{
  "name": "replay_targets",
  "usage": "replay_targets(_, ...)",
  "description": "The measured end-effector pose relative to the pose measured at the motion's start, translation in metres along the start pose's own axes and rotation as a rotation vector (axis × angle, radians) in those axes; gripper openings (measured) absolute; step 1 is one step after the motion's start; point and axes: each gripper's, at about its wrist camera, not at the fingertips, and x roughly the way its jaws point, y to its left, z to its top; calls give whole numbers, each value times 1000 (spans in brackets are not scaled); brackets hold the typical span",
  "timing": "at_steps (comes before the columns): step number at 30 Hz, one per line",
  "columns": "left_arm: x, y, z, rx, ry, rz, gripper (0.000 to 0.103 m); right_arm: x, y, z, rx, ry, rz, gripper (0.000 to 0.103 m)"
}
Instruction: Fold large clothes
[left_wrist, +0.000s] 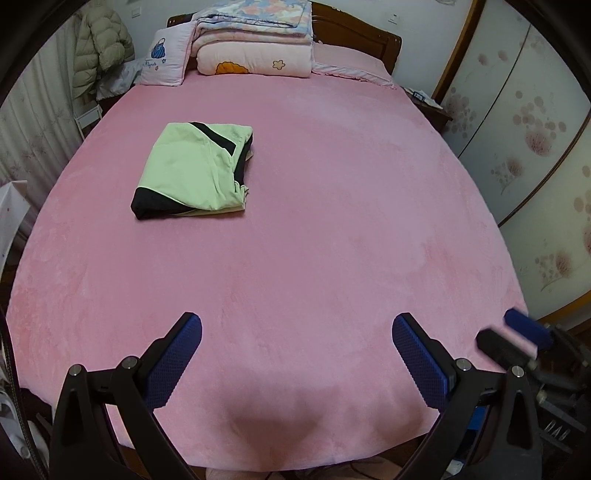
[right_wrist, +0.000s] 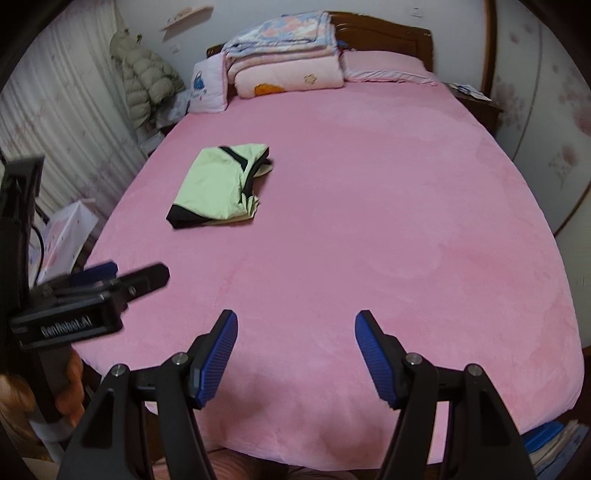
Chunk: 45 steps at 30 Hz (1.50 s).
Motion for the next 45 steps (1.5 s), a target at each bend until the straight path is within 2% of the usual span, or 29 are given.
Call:
replay_targets(7, -15, -12, -6, -5, -42, 55, 102, -9, -16, 3, 28, -46, -47, 66)
replay_targets(18, -40, -26, -12, -3, -116, 94, 102, -18, -21, 0, 23, -38, -31, 66)
replay_targets(25, -44, -36, -14, 13, -129, 100, 102, -28, -18, 1, -5, -72, -41, 66)
replay_targets(45, -44, -41, -17, 25, -123, 100, 102, -35, -13, 2, -60, -87, -45, 66)
